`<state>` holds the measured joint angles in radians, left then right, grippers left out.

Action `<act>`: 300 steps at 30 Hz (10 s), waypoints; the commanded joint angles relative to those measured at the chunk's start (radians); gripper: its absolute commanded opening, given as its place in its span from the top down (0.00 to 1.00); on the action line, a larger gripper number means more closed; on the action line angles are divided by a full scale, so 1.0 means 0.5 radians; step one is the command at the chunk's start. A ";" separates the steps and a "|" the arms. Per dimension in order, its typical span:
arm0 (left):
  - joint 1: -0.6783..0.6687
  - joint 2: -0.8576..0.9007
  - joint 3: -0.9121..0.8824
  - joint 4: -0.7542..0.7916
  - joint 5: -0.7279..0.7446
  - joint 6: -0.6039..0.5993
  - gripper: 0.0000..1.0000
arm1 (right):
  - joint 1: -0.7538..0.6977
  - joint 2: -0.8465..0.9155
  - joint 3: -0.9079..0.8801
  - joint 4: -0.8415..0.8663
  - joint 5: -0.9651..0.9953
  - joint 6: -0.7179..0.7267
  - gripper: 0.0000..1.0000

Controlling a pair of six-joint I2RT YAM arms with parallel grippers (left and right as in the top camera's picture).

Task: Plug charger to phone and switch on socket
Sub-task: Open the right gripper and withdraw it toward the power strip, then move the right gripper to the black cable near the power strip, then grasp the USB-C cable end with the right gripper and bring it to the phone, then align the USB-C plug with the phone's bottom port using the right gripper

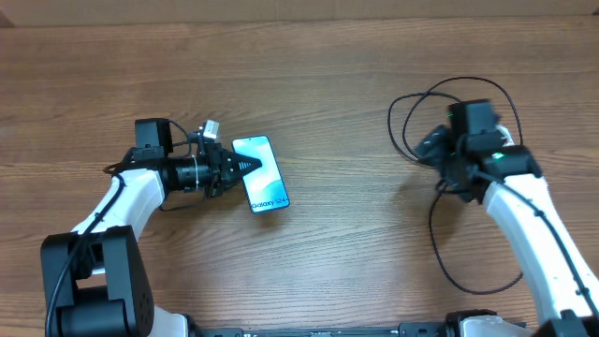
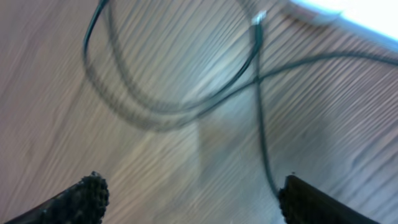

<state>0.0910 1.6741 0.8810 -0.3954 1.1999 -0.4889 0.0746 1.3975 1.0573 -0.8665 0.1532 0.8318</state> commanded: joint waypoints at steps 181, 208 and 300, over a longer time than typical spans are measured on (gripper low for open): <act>-0.214 -0.001 0.072 1.934 0.175 -1.444 0.96 | 1.341 -0.082 0.279 0.058 -0.828 -1.101 0.96; -0.262 -0.001 0.072 1.705 0.249 -1.183 0.96 | 1.371 -0.011 0.285 0.081 -0.726 -1.247 0.96; -0.326 -0.001 0.072 1.621 0.282 -0.961 0.96 | 1.393 0.060 0.311 0.349 -0.644 -1.186 0.72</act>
<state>-0.0376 1.6768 0.9096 0.4160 1.2648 -1.0092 0.7734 1.4319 1.1889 -0.7113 -0.1871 0.2512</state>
